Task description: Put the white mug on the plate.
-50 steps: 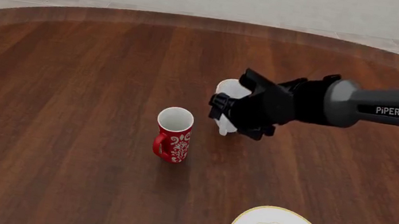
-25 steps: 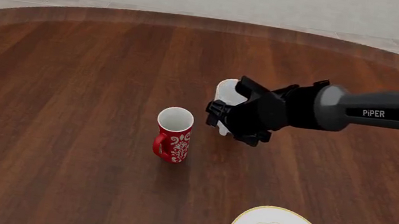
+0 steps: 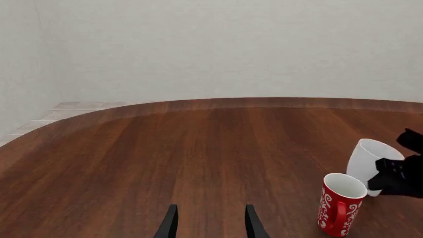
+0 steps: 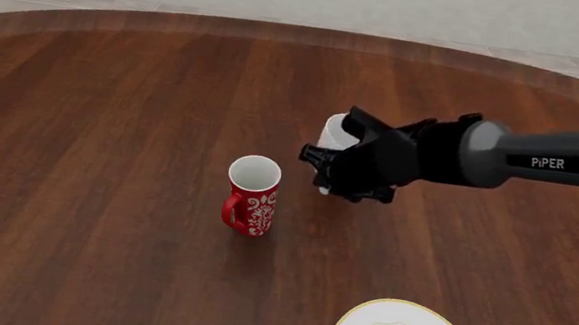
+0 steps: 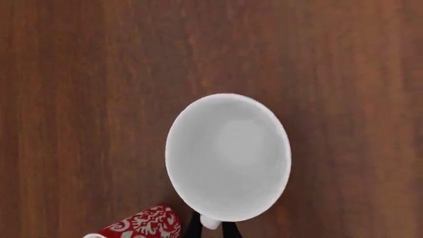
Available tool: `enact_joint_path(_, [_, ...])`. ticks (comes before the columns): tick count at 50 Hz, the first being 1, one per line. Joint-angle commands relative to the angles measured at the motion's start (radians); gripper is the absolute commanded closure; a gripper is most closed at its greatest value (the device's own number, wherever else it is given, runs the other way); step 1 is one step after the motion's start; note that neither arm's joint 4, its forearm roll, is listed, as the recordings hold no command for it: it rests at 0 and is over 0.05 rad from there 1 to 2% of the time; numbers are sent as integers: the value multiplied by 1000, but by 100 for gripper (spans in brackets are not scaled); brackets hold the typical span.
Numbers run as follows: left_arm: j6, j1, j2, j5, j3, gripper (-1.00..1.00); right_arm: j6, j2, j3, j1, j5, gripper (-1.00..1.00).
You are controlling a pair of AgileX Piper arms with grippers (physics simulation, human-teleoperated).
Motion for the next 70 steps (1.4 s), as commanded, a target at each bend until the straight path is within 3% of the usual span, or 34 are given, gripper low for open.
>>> enact_joint_path(1, [0,0,0,0,0,-100,-6,-23,-12,-4,26,100])
enact_joint_path(29, [0,0,0,0,0,-100,-46,-191,38,-8,125,100])
enact_joint_path(70, [0,0,0,0,0,-100,-18,-547,252,49,217,100])
